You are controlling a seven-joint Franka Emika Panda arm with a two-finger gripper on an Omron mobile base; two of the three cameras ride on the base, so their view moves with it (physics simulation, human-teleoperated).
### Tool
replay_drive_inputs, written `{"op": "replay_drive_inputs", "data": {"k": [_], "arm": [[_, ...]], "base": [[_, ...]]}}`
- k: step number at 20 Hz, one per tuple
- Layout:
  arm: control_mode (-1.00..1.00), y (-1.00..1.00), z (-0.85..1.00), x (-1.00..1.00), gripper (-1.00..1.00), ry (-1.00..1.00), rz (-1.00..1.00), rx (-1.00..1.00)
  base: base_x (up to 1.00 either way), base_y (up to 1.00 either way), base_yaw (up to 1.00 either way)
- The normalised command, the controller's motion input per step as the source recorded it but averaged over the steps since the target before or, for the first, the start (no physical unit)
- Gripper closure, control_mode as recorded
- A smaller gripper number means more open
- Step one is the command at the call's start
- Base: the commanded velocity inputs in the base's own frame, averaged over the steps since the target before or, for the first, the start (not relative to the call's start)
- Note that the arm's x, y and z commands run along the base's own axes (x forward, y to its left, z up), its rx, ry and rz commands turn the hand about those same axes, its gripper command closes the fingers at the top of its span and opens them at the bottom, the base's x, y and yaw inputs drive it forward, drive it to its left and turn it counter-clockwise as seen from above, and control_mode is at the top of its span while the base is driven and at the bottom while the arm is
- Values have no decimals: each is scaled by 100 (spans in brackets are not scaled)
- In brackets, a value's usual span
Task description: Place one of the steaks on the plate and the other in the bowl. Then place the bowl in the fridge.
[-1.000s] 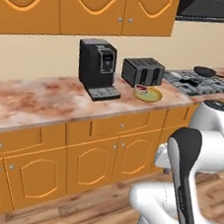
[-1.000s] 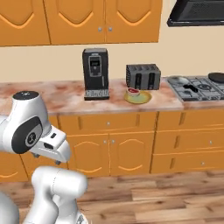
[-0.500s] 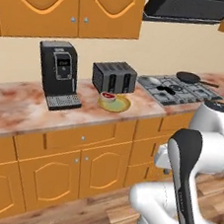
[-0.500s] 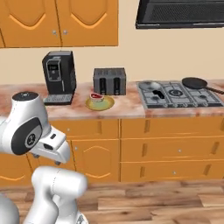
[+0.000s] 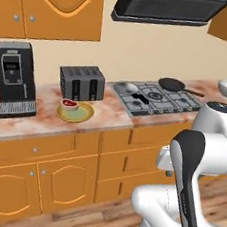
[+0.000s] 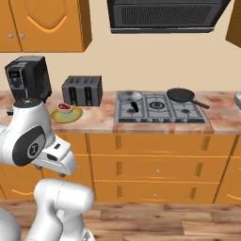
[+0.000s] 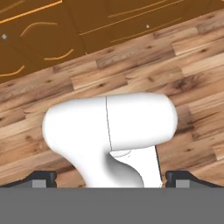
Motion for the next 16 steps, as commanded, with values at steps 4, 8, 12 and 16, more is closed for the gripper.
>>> {"op": "replay_drive_inputs", "data": {"k": [4, 8, 12, 16], "arm": [[100, 0, 0, 0, -100, 0, 0, 0], [100, 0, 0, 0, -100, 0, 0, 0], [100, 0, 0, 0, -100, 0, 0, 0], [100, 0, 0, 0, -100, 0, 0, 0]], "base": [[51, -100, 7], [20, -100, 0], [8, -100, -2], [65, -100, 0]]}}
